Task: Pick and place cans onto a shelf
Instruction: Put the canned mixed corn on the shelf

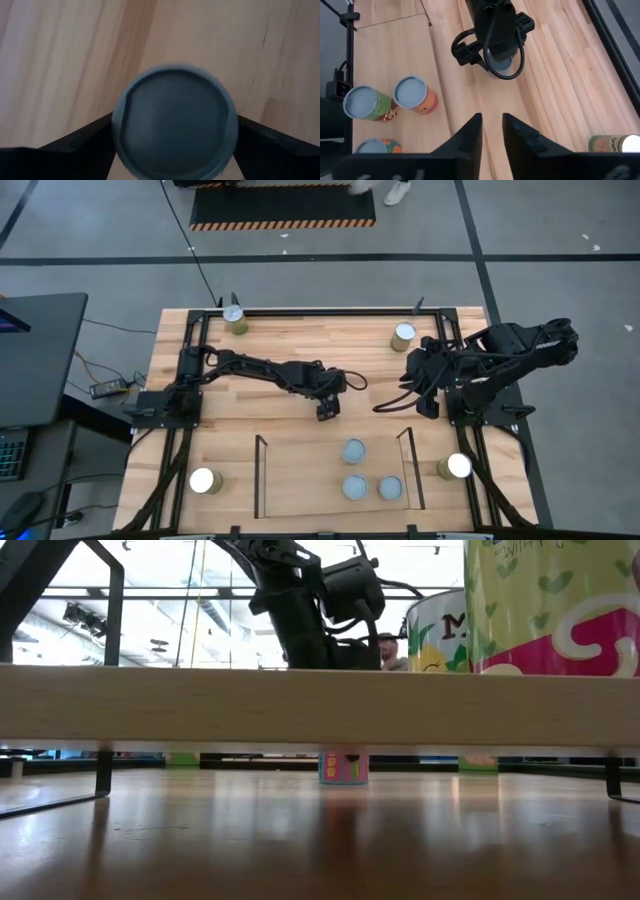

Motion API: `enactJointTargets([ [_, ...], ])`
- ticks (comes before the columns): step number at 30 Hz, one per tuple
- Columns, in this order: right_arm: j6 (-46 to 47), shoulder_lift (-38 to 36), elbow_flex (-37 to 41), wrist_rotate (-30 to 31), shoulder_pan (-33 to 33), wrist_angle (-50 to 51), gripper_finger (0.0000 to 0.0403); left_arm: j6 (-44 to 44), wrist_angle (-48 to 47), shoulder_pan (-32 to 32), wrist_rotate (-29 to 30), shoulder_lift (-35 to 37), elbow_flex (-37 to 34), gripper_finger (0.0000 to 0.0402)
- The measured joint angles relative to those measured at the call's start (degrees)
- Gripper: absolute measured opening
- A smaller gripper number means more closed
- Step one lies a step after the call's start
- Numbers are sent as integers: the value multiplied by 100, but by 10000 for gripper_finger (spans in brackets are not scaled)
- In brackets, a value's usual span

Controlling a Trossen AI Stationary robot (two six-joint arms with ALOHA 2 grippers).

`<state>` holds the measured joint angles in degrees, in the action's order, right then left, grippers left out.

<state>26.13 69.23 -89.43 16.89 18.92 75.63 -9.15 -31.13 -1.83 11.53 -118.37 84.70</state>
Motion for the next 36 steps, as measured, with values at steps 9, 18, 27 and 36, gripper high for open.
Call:
enactJointTargets([
  [9, -187, 19, -2, 366, 2, -202, 168, -54, -789, 22, -26, 372, 195, 346],
  [18, -518, 432, -4, 621, -238, -376, 285, -70, -1838, 17, -10, 1324, 193, 346],
  [27, -1408, 1389, -2, 115, -852, -1067, 368, -67, -3090, 13, 215, 2260, 186, 346],
  [36, -2073, 2579, -2, -732, -1393, -2132, 373, -579, -3278, -20, 431, 3560, -1187, 346],
])
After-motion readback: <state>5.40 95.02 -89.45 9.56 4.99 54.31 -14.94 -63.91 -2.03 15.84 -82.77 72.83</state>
